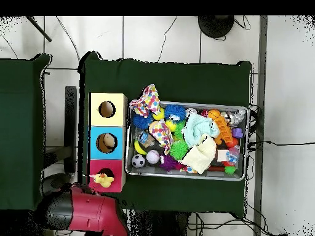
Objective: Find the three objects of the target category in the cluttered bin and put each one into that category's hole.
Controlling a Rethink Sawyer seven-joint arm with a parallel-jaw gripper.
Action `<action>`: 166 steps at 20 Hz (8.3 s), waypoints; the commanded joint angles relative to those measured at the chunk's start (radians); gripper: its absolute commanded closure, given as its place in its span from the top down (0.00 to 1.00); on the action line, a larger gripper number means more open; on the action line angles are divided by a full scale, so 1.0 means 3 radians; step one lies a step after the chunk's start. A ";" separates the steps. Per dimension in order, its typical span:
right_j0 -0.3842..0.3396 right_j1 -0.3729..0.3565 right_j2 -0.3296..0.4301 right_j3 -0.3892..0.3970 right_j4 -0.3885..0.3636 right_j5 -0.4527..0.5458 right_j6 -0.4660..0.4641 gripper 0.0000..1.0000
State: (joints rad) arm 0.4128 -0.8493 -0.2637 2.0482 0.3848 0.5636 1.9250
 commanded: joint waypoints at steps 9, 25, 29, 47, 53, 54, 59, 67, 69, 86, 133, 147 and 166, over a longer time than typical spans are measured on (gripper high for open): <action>0.0097 0.0476 0.0106 0.0227 0.0235 -0.0426 0.1001 0.00; 0.0000 0.0626 0.0425 0.0338 0.0467 -0.0457 0.0817 0.00; 0.0097 0.0648 0.0322 0.0276 0.0448 -0.0468 0.0891 0.00; 0.0218 0.0578 -0.0088 0.0010 0.0283 -0.0315 0.0852 0.00; 0.0180 0.0560 -0.0127 -0.0013 0.0264 -0.0280 0.0795 0.00; 0.0154 0.0542 -0.0108 0.0001 0.0273 -0.0285 0.0771 0.00; 0.0107 0.0486 -0.0054 0.0017 0.0306 -0.0258 0.0746 0.00; 0.0018 0.0448 0.0106 0.0045 0.0403 -0.0363 0.0728 0.00; 0.0005 0.0446 0.0123 0.0035 0.0410 -0.0374 0.0731 0.00; -0.0138 0.0353 0.0180 -0.0026 0.0403 -0.0199 0.0667 0.00; -0.0239 0.0461 -0.0013 -0.0723 0.0124 0.0058 0.0755 0.00; -0.0293 0.0461 0.0012 -0.0838 0.0126 0.0156 0.0778 0.00; -0.0191 0.0616 -0.0170 -0.0886 0.0065 -0.0094 0.0773 0.00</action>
State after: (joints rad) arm 0.3702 -0.7005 -0.3304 1.8171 0.4029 0.5920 1.9250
